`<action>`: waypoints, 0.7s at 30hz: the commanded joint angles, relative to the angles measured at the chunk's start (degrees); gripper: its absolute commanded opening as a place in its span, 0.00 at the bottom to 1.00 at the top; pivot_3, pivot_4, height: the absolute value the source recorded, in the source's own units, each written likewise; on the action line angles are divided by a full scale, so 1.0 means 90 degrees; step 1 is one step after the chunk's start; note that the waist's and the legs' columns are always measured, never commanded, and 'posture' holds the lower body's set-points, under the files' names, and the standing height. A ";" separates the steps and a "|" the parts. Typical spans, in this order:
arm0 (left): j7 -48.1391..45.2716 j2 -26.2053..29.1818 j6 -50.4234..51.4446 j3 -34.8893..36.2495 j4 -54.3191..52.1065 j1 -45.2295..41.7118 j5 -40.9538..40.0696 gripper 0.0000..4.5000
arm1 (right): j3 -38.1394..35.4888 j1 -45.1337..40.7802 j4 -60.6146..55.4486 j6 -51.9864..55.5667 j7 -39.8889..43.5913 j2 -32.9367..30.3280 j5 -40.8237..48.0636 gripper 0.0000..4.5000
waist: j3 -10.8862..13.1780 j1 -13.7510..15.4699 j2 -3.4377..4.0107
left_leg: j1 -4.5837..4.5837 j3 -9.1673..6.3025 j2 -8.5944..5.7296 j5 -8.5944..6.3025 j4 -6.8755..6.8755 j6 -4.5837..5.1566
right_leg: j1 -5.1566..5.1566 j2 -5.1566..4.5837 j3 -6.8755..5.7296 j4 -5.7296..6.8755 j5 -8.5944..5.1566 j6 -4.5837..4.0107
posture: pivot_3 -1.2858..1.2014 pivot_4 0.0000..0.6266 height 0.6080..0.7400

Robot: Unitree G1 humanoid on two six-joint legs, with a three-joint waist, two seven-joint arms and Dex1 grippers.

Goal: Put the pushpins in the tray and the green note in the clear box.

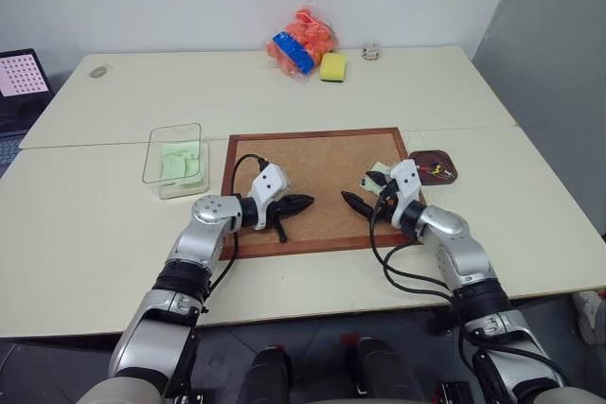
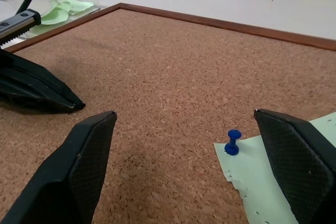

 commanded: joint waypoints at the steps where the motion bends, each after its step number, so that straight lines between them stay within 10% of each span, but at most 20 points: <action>1: 0.0100 0.0127 0.0109 -0.0007 -0.0002 0.0145 0.0149 0.00 | -0.0203 -0.0362 0.0288 -0.0203 -0.0046 0.0075 -0.0005 0.99 | 0.0000 0.0001 0.0000 | 0.0000 0.0000 0.0000 0.0000 0.0000 0.0000 | 0.0000 0.0000 0.0000 -0.0001 0.0000 0.0000 | 0.52 0.24 1.00; 9: 0.0112 0.0152 0.0156 -0.0003 -0.0113 0.0205 0.0139 0.00 | -0.0245 -0.0609 0.0878 -0.0354 -0.0239 0.0194 -0.0158 0.99 | 0.0000 -0.0009 0.0000 | 0.0000 -0.0001 0.0001 0.0000 -0.0001 0.0000 | 0.0000 0.0000 0.0000 -0.0001 0.0004 -0.0007 | 0.52 0.24 1.00; 21: 0.0145 0.0145 0.0166 -0.0017 -0.0119 0.0171 0.0139 0.00 | -0.0190 -0.0601 0.1091 -0.0599 -0.0314 0.0155 -0.0462 0.46 | 0.0000 -0.0010 0.0000 | 0.0001 0.0000 0.0001 0.0000 -0.0001 0.0000 | 0.0000 0.0000 0.0000 0.0000 0.0004 -0.0006 | 0.52 0.24 1.00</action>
